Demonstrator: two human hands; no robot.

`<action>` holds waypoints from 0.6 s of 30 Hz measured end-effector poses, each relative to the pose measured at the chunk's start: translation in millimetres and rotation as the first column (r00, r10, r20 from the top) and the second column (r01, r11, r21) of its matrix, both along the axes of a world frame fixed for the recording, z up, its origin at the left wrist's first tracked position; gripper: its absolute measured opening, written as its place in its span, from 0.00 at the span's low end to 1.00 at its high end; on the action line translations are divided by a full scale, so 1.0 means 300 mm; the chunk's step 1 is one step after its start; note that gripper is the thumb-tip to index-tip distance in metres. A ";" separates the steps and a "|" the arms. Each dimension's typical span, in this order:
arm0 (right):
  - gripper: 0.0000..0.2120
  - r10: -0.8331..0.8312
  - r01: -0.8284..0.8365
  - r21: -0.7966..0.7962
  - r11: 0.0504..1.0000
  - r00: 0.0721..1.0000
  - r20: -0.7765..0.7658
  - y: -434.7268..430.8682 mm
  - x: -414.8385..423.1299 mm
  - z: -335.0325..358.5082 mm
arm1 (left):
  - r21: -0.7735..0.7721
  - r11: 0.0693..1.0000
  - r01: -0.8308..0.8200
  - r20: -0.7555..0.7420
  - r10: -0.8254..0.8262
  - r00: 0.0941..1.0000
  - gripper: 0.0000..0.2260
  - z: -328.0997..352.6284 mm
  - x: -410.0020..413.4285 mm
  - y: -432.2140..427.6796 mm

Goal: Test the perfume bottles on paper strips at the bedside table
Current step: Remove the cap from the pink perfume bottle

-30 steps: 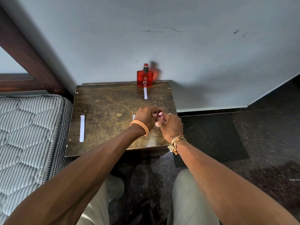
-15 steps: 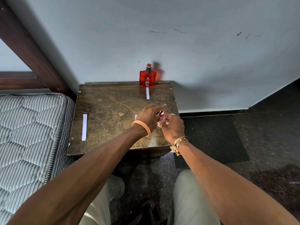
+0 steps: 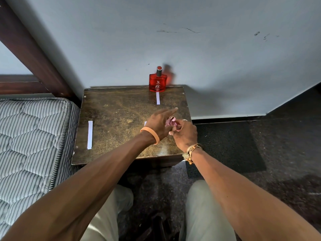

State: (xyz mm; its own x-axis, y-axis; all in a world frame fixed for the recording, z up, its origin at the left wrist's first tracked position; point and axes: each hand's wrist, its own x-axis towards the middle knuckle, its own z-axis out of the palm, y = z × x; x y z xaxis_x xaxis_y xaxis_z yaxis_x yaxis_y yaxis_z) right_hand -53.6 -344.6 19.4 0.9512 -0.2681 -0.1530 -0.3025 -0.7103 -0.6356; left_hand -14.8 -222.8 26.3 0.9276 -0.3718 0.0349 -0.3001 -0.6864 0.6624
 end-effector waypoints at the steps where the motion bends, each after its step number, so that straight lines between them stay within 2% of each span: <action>1: 0.07 -0.006 0.006 0.008 1.000 1.000 0.003 -0.001 -0.001 -0.001 | -0.007 1.000 0.003 0.014 -0.003 1.000 0.23 0.004 -0.004 -0.002; 5: 0.10 -0.019 0.019 0.053 0.998 1.000 -0.009 0.004 -0.006 0.006 | -0.009 0.998 -0.059 0.023 0.059 0.998 0.12 -0.002 0.009 -0.006; 10: 0.09 -0.018 0.018 0.027 0.999 1.000 0.007 0.004 -0.001 0.013 | 0.010 1.000 0.014 0.030 -0.014 0.999 0.20 0.006 0.003 0.000; 15: 0.14 -0.027 0.027 0.032 0.999 1.000 0.002 0.011 -0.004 0.021 | 0.012 0.998 -0.060 0.041 0.060 0.997 0.12 0.001 0.006 0.007; 18: 0.12 -0.041 0.041 0.021 0.999 0.999 -0.011 0.011 0.001 0.018 | 0.019 1.000 -0.007 0.067 0.005 0.998 0.16 0.004 0.000 0.007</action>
